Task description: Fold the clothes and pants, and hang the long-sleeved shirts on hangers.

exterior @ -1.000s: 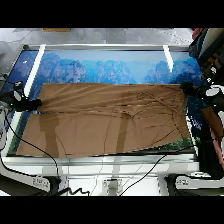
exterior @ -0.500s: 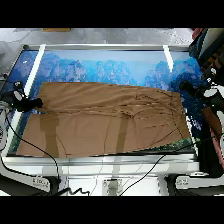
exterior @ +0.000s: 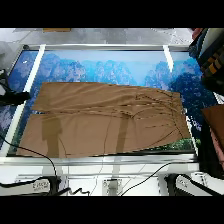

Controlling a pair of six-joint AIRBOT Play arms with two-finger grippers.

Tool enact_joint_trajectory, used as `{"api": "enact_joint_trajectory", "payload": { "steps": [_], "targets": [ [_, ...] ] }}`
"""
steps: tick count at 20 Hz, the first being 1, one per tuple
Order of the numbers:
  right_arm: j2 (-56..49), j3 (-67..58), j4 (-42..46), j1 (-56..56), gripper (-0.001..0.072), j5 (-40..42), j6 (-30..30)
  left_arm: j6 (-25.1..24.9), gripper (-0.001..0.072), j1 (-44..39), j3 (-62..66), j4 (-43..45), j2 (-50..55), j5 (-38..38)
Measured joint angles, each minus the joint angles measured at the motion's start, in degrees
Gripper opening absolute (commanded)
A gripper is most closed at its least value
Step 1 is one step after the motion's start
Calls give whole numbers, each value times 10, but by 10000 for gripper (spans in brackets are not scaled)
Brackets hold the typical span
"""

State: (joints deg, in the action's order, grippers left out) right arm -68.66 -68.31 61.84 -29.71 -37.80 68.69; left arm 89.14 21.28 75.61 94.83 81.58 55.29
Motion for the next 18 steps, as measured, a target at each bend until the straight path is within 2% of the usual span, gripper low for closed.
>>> {"api": "enact_joint_trajectory", "payload": {
  "steps": [4, 8, 11, 14, 15, 16, 17, 18],
  "targets": [
    [87, 3, 16, -60, 30, -154, 26, -11, 12, -5, -5, -48, -48, 101],
    [147, 63, 54, -106, 29, -341, 60, -46, 12, -23, -42, -108, -110, 136],
    [213, 161, 74, -146, 29, -402, 71, -69, 12, -30, -86, -125, -158, 141],
    [291, 268, 68, -189, 36, -415, 55, -82, 12, -33, -119, -133, -188, 136],
    [316, 303, 59, -202, 182, -409, 52, -86, 12, -33, -125, -135, -193, 134],
    [337, 331, 54, -213, 442, -399, 53, -91, 12, -33, -131, -136, -197, 130],
    [355, 358, 42, -221, 493, -384, 66, -96, 12, -34, -136, -136, -199, 128],
    [366, 381, 35, -227, 494, -370, 90, -97, 12, -34, -139, -137, -201, 122]
  ]
}}
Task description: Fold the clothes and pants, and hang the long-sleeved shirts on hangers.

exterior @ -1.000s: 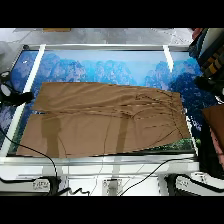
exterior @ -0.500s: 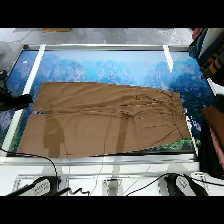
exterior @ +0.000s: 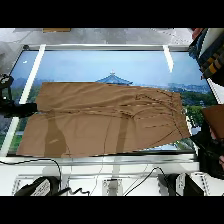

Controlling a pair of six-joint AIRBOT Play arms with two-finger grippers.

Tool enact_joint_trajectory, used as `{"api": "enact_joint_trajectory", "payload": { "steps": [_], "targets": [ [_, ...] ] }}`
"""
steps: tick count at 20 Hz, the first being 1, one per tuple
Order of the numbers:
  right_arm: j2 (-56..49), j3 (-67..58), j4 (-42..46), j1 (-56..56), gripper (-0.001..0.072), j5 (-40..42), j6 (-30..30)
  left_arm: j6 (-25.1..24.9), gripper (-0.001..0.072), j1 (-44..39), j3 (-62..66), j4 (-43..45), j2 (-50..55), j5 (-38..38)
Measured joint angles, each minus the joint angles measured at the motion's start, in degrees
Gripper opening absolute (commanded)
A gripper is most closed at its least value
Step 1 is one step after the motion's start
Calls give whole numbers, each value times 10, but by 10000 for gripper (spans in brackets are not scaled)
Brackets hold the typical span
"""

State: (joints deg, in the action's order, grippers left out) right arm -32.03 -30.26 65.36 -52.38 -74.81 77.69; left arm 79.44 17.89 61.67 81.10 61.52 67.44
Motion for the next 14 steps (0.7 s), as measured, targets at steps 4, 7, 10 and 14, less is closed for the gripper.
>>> {"api": "enact_joint_trajectory", "payload": {
  "steps": [4, 7, 10, 14],
  "targets": [
    [-17, 51, -34, -11, 495, 55, 82, -6, 12, 0, -9, -2, -3, -25],
    [-80, 64, -97, -13, 513, 85, 79, -9, 12, 0, -11, -2, -4, -45],
    [-154, 69, -163, -15, 531, 114, 44, -9, 12, 0, -11, -2, 0, -59],
    [-215, 68, -187, -15, 529, 141, 25, -9, 12, 0, -12, -2, 15, -70]
  ]
}}
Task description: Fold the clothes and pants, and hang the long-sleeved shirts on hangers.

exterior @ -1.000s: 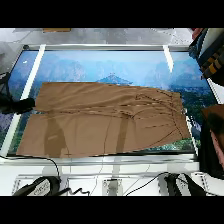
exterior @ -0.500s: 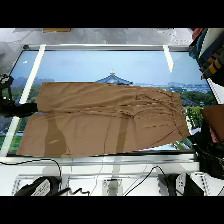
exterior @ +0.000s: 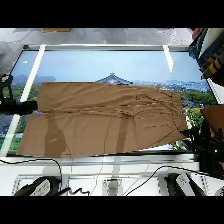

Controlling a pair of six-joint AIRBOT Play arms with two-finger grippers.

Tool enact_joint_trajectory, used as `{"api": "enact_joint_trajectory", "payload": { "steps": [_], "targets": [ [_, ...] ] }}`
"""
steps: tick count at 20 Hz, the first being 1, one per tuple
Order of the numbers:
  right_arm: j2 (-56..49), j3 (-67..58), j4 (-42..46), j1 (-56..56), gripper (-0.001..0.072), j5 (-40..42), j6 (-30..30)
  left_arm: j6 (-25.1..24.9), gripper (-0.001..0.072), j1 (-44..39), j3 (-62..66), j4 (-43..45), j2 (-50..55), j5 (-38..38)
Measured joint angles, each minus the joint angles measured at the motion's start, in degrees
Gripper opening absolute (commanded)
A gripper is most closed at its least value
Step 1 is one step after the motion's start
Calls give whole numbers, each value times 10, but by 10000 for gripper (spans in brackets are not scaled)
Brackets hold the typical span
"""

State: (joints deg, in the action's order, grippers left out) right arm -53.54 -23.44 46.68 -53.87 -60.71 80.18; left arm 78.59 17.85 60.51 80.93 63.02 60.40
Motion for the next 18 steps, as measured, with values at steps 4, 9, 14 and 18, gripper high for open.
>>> {"api": "enact_joint_trajectory", "payload": {
  "steps": [4, 9, 14, 18],
  "targets": [
    [-19, -27, 59, 0, 557, 11, 18, 0, 12, 0, 0, 0, 16, -4],
    [-41, -42, 115, 0, 548, 31, 50, 0, 12, 0, 0, 0, 24, -5],
    [-101, -46, 54, 0, 491, 65, -5, -2, 12, 0, 0, 10, 26, -10],
    [-140, -47, 11, 0, 478, 72, -100, -13, 15, 3, 0, 61, 26, -19]
  ]
}}
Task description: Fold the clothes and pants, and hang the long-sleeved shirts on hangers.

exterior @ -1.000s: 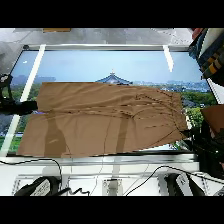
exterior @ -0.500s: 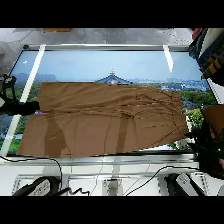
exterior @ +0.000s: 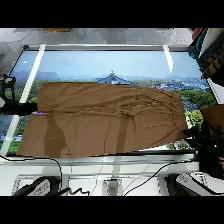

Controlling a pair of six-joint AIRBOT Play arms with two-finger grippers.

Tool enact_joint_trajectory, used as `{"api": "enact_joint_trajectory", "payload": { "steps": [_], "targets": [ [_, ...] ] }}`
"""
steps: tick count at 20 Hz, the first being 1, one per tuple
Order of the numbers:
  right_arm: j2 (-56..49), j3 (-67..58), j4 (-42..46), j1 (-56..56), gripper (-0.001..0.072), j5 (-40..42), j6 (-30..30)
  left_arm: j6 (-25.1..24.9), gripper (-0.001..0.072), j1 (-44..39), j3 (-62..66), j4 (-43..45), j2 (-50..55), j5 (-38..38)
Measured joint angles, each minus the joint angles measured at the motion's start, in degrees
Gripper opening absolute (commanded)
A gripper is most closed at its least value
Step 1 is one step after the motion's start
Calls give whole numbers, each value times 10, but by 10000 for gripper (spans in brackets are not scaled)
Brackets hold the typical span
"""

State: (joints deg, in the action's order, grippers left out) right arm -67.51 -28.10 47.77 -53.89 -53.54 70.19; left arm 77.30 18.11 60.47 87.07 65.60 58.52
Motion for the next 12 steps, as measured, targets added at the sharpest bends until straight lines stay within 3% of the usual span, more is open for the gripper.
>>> {"api": "enact_joint_trajectory", "payload": {
  "steps": [1, 2, 4, 5, 7, 12],
  "targets": [
    [-5, 0, -8, 0, 438, 1, -22, -9, 15, 4, 0, 9, 2, 1],
    [-9, 0, -14, -1, 357, 4, -42, -13, 63, 10, 0, 14, 3, 3],
    [-14, 1, -23, -1, 165, 10, -68, -23, 432, 29, -3, 17, 8, 26],
    [-16, 1, -26, -1, 91, 10, -76, -23, 496, 39, -5, 16, 9, 40],
    [-17, 1, -28, 0, 33, 9, -87, -24, 491, 61, -14, 11, 11, 78],
    [-17, 1, -39, 0, 32, -4, -96, -26, 490, 145, -79, -26, -7, 145]
  ]
}}
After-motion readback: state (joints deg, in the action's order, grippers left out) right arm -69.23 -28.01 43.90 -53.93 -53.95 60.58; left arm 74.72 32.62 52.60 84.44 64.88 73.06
